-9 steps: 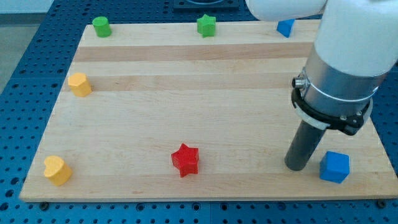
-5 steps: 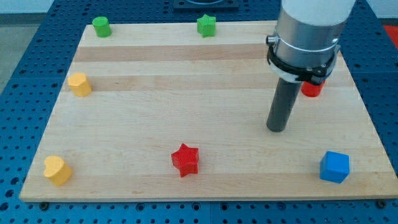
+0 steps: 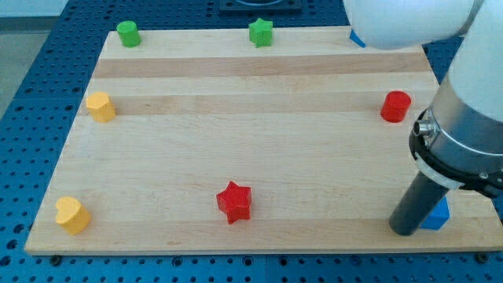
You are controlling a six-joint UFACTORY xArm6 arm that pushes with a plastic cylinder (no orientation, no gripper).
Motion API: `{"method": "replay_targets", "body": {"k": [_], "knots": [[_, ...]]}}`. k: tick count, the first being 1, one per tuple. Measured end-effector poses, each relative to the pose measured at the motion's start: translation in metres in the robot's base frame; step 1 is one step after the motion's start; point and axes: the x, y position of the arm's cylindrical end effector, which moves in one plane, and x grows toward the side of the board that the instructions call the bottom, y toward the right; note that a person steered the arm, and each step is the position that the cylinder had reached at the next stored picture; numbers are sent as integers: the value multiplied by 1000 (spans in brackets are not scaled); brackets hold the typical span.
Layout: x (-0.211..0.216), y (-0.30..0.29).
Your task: Move the blue cube to the bottom right of the board
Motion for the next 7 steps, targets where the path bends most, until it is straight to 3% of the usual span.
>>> {"method": "replay_targets", "body": {"k": [7], "knots": [[0,36]]}}
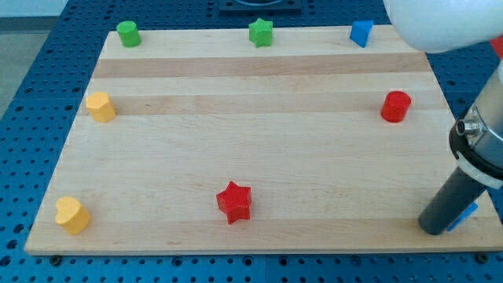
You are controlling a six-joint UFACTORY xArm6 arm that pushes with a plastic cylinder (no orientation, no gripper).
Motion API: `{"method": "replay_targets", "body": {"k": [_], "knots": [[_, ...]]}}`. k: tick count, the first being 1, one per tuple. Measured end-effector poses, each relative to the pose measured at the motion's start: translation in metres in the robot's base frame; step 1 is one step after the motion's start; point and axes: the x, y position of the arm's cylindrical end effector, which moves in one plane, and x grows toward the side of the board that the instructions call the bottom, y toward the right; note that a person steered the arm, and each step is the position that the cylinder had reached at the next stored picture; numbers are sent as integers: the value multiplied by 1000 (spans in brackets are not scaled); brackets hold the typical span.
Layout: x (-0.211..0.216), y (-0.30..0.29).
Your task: Move the blue cube to the bottom right of the board
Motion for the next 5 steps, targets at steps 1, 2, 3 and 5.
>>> {"method": "replay_targets", "body": {"k": [1,2,3,5], "knots": [[-3,-19],[-33,-36],[-59,-44],[-92,-45]]}}
